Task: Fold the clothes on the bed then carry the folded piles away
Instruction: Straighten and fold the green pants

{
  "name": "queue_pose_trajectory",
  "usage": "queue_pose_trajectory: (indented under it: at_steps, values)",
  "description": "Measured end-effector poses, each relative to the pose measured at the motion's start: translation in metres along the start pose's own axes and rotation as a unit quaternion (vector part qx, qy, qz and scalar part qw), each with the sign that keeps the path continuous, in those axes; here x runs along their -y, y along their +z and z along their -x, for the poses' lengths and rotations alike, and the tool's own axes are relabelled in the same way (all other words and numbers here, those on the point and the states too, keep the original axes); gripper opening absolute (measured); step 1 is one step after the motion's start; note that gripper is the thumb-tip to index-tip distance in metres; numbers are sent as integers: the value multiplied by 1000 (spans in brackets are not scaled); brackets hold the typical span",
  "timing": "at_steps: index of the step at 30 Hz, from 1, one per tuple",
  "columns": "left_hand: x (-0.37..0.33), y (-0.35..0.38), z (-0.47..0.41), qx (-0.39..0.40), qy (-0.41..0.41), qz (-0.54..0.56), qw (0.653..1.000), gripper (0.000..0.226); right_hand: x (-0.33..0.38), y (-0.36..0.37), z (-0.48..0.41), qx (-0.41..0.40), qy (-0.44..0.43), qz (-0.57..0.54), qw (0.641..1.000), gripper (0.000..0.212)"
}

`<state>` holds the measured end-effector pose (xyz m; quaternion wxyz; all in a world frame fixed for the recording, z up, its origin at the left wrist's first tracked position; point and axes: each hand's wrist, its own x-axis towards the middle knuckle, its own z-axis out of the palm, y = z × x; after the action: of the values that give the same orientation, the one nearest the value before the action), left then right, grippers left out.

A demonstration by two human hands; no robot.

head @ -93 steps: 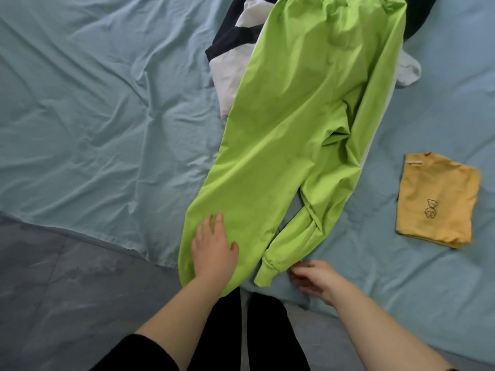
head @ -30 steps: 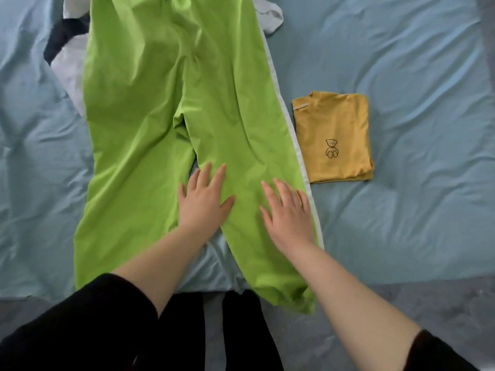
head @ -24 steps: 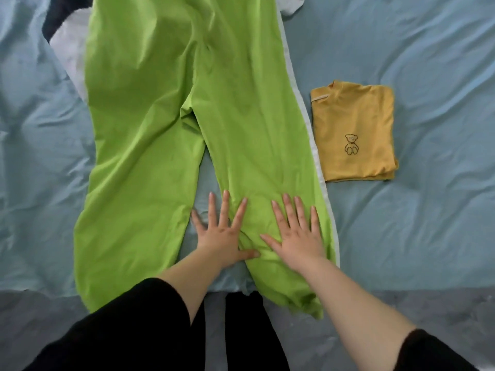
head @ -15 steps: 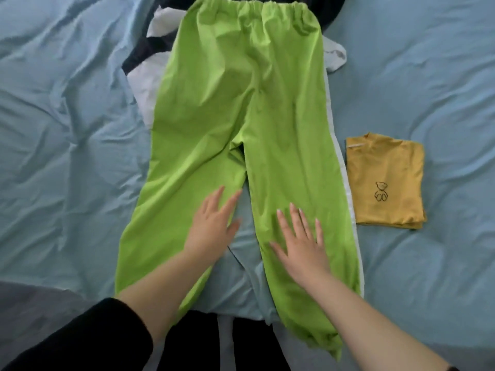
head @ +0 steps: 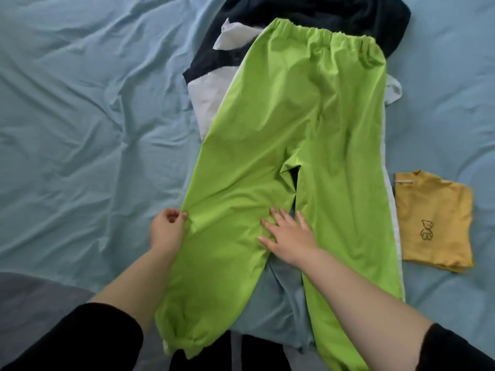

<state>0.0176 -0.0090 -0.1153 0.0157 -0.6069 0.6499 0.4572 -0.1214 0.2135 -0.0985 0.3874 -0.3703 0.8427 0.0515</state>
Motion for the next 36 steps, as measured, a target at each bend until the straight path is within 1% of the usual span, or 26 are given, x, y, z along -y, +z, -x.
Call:
queue_pose_trajectory:
  at_steps: [2,3,5,6,7,8,9,10,11,12,13,14,15,16,17,19,20,21,22,24,26,28,29,32,36]
  values:
    - [-5,-6,1,56,0,20,998,13,14,-19,-1,-55,22,-62,996,54]
    - [-10,-9,3,86,1,23,996,15,24,-30,-3,-85,36,-115,989,50]
    - [-19,-14,11,127,20,25,991,16,47,-53,-12,-123,68,-253,957,47]
    - [-22,-16,15,135,43,27,990,13,61,-63,-18,-122,79,-331,932,50]
    - [-26,-17,21,143,71,36,987,10,76,-72,-25,-110,82,-403,905,56]
    - [-30,-16,28,156,100,46,982,14,90,-80,-31,-88,82,-461,879,67]
    - [-32,-12,37,176,118,60,976,20,104,-86,-37,-59,82,-497,862,80]
    - [-33,-6,46,196,124,64,971,23,116,-89,-41,-31,86,-503,860,90]
    - [-33,0,54,213,125,60,967,23,124,-90,-45,-13,91,-483,871,94]
    - [-31,6,62,224,124,49,966,22,128,-90,-47,-9,102,-450,887,87]
    - [-29,10,69,234,123,41,964,25,129,-90,-46,-23,120,-421,899,72]
    - [-24,13,74,245,120,33,961,36,126,-89,-44,-51,142,-413,898,55]
    - [-18,13,79,259,121,15,958,48,119,-88,-41,-76,167,-437,881,44]
    - [-12,12,81,271,124,-17,954,55,111,-86,-36,-91,190,-477,853,39]
    - [-4,10,83,282,132,-56,949,57,101,-83,-30,-101,213,-518,822,39]
    - [11,4,88,288,138,-136,938,53,75,-74,-18,-123,266,-586,755,39]
    - [17,2,92,289,137,-158,934,51,63,-68,-10,-136,288,-609,727,36]
    - [21,2,98,294,138,-169,931,50,53,-61,-3,-147,308,-617,709,30]
    - [23,3,105,300,146,-174,927,51,45,-53,4,-152,324,-621,697,24]
    - [23,13,123,300,183,-189,917,55,33,-32,17,-131,340,-641,675,29]
    - [19,29,143,279,219,-214,910,57,30,-12,28,-66,330,-671,660,34]
    - [13,49,163,259,231,-238,907,59,28,3,40,10,310,-674,670,34]
    - [10,60,175,255,230,-249,906,59,23,11,47,15,307,-673,672,34]
    - [-2,92,215,245,235,-253,906,61,-4,21,67,-32,290,-701,651,37]
    - [-20,140,267,237,266,-208,911,68,-69,19,103,-36,253,-751,609,57]
